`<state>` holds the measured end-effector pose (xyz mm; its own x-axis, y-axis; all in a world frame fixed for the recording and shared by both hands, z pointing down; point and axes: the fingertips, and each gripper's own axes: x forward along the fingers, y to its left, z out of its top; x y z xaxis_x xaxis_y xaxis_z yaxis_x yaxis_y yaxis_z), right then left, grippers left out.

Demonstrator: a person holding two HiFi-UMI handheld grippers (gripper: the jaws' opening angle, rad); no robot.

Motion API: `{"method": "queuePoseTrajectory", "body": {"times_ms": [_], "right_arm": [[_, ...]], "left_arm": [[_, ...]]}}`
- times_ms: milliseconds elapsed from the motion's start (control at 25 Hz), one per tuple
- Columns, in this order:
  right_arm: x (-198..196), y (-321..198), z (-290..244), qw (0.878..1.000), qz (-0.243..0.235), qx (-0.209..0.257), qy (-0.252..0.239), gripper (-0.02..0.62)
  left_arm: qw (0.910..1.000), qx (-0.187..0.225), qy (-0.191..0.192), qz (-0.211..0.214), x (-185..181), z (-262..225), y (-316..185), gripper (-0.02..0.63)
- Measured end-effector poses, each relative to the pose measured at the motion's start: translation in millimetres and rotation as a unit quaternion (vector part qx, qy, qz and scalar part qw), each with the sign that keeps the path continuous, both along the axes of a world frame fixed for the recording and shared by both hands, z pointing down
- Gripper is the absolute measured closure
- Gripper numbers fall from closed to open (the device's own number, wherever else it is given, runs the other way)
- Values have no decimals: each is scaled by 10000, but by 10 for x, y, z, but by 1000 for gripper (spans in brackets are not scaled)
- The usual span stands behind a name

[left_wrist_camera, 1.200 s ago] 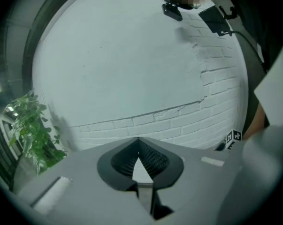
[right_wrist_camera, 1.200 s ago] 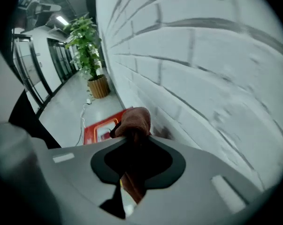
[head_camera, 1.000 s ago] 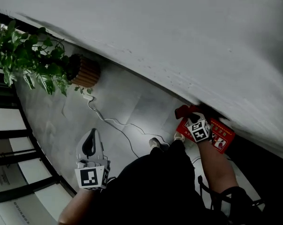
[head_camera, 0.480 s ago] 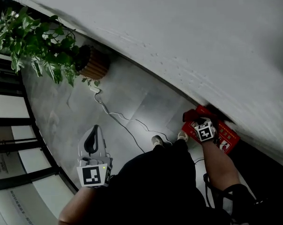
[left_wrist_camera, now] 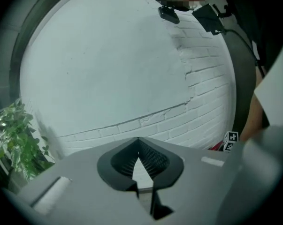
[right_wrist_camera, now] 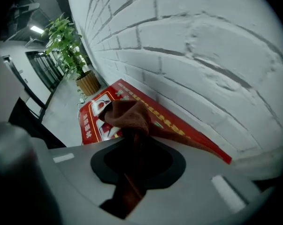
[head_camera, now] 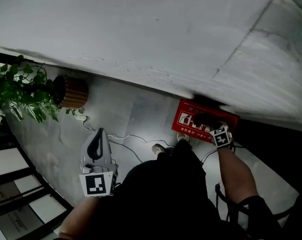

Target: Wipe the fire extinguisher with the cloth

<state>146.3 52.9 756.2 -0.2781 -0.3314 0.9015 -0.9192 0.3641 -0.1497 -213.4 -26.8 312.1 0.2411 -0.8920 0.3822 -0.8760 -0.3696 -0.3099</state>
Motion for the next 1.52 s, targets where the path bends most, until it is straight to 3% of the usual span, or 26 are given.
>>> {"method": "queuePoseTrajectory", "body": {"times_ms": [240,360,480,600,680,800,960,1120,1280,1520], "right_arm": [[684,497,-24,9969,745,15,253,528],[878,649,-42,9960,823,-29,360,529],[981,739,-12,9954,836,-129,457,529],[1034,727,16,9935,911,-241,631,528],[850,576,-77,9958,715,-2,576,528],[41,238,-164,9976,-312,611,87,529],[-1081,-272,-206,9888,-1180,840,-366,531],[-1844,-654,-149,9794,-1754,844,-538,531],[-2018,-664,173,9806,-1909,215,-399,529],[-1712,-491,138,9872,-1543,179,-361,531]], "left_arm": [[9971,-99,80,746,501,111,-131,606],[9953,-56,96,967,656,86,-171,606],[9955,34,64,944,630,45,-198,606],[9978,85,58,651,434,23,-162,606],[9993,87,84,365,237,1,-121,606],[9999,113,87,-65,-133,-35,-59,606],[9975,221,7,-669,-636,-106,151,606],[9910,235,-286,-1289,-1230,-163,491,606],[9837,248,-442,-1723,-1646,-145,804,606],[9874,200,-332,-1537,-1595,-132,783,606]]}}
